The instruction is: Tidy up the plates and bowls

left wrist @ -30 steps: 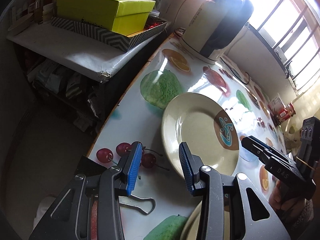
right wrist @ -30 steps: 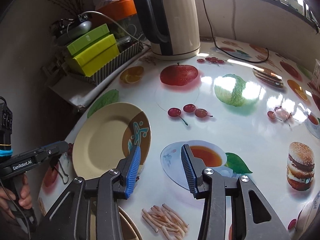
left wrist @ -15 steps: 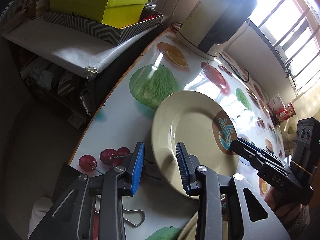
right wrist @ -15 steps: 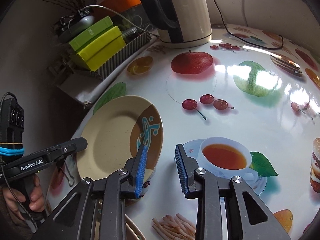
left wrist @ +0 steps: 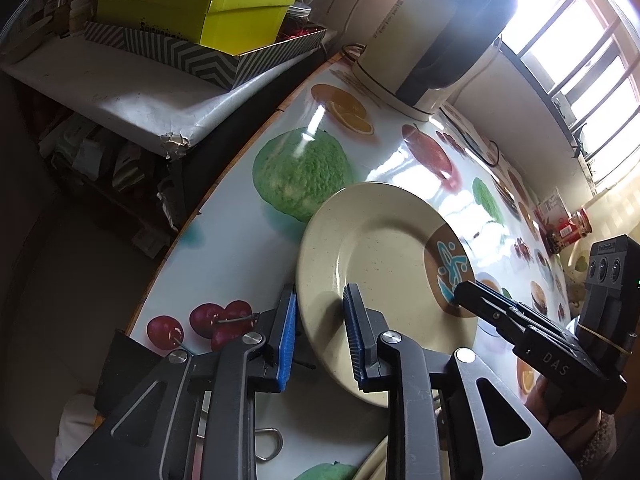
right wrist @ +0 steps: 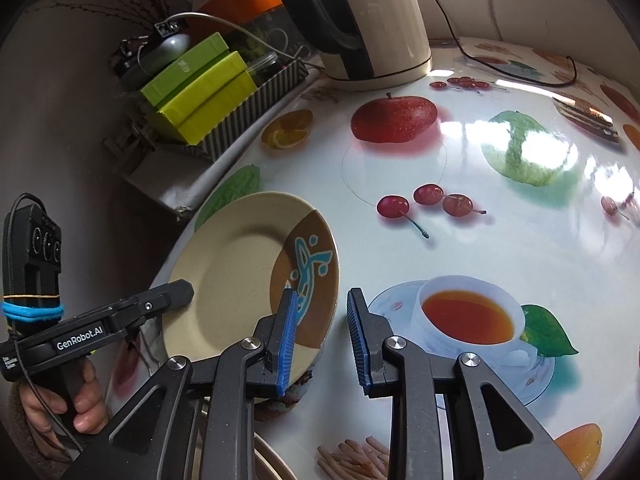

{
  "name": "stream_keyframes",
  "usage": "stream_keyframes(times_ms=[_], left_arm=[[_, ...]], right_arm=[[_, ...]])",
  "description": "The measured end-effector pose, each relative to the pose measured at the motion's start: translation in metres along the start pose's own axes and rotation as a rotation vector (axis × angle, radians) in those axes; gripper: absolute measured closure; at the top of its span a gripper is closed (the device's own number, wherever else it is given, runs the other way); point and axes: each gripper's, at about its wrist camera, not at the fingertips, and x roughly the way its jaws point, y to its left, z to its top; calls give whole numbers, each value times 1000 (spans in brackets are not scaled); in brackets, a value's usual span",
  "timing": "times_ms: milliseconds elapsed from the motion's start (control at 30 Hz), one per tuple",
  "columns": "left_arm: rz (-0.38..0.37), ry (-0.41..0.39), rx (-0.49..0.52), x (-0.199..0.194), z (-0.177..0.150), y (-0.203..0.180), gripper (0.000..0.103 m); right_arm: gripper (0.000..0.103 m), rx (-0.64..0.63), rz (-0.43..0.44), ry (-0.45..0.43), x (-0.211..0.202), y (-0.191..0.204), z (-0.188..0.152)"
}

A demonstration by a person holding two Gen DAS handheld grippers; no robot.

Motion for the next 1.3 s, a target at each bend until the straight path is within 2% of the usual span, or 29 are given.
stream_keyframes(times_ms=[100, 667, 1300], left_arm=[[-4, 1, -7, 0, 1, 2, 80], [12, -22, 17, -7, -1, -7, 80], [-22, -79, 54, -46, -6, -30, 80]], right_arm=[[83, -5, -2, -4, 0, 2, 0], [85, 12, -10, -13, -5, 2, -1], [86, 14, 6, -96, -53, 8, -5]])
